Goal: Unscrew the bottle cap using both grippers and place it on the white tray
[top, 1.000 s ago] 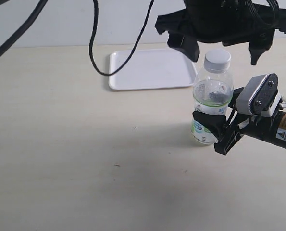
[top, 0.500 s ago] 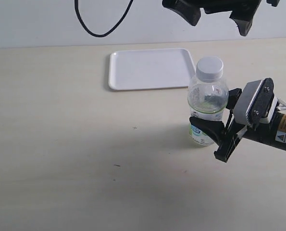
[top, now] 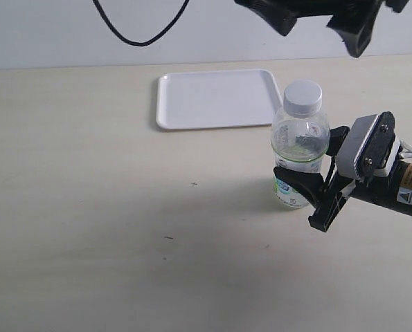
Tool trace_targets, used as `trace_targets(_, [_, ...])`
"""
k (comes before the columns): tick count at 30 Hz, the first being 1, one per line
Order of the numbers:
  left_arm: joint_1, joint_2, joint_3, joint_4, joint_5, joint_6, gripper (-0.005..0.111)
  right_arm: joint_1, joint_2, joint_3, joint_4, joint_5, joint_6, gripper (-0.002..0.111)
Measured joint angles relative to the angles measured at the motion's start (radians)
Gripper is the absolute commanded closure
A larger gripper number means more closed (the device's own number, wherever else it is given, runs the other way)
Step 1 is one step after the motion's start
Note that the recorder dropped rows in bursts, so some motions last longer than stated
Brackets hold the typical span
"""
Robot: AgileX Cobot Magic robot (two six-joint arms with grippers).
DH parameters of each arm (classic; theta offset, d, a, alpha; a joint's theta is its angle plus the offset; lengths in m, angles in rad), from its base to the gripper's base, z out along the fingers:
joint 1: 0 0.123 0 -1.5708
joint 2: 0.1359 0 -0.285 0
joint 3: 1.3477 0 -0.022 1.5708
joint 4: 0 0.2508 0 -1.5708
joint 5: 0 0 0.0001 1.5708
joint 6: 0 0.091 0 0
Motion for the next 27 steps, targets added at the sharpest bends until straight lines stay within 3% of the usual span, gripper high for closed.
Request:
trace_targets(6, [0.0,-0.02,0.146,0.062,0.0,0.018,0.031,0.0,0.0,0.0,0.002,0.002,0.0,0.108])
trace_targets(27, [0.0,0.023,0.151,0.03,0.0,0.029,0.031,0.0,0.0,0.0,0.002,0.002,-0.002,0.108])
